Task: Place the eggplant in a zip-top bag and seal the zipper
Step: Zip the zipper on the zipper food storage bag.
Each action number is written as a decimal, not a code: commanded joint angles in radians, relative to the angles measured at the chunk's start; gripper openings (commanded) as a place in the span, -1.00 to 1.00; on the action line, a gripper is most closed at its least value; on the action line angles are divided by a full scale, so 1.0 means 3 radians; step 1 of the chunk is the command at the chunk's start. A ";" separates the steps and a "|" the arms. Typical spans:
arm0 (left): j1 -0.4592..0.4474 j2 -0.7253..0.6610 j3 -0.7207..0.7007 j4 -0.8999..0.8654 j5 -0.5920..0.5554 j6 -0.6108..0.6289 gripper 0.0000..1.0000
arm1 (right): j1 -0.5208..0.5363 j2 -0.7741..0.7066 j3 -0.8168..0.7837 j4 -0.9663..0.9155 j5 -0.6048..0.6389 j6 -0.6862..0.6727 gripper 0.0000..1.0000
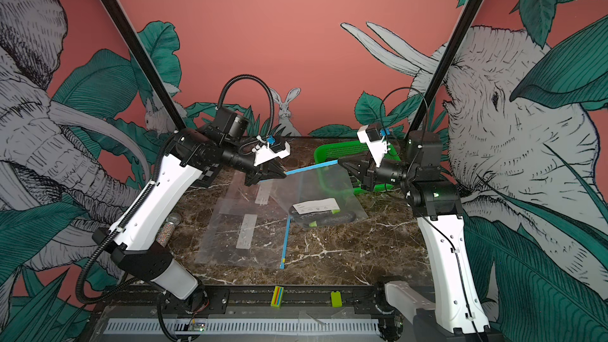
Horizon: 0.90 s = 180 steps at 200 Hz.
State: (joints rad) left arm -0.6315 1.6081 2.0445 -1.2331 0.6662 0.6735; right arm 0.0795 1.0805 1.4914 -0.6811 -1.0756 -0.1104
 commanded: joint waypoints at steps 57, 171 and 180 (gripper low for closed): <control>0.0078 -0.0190 -0.0095 -0.0429 -0.0374 0.0005 -1.00 | -0.0137 -0.0078 -0.0037 0.0311 -0.0045 0.0078 -1.00; 0.0154 -0.0403 -0.0294 -0.0471 -0.0645 -0.0082 -1.00 | -0.0178 -0.0106 -0.0057 0.0353 -0.0081 0.0134 -1.00; 0.0162 -0.0420 -0.0318 -0.0458 -0.0657 -0.0085 -1.00 | -0.0183 -0.0106 -0.0057 0.0348 -0.0072 0.0133 -1.00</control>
State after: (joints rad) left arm -0.6025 1.5181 1.9766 -1.3014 0.5186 0.6510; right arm 0.0433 1.0687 1.4727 -0.6407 -1.0973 -0.0776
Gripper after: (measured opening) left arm 0.094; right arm 0.048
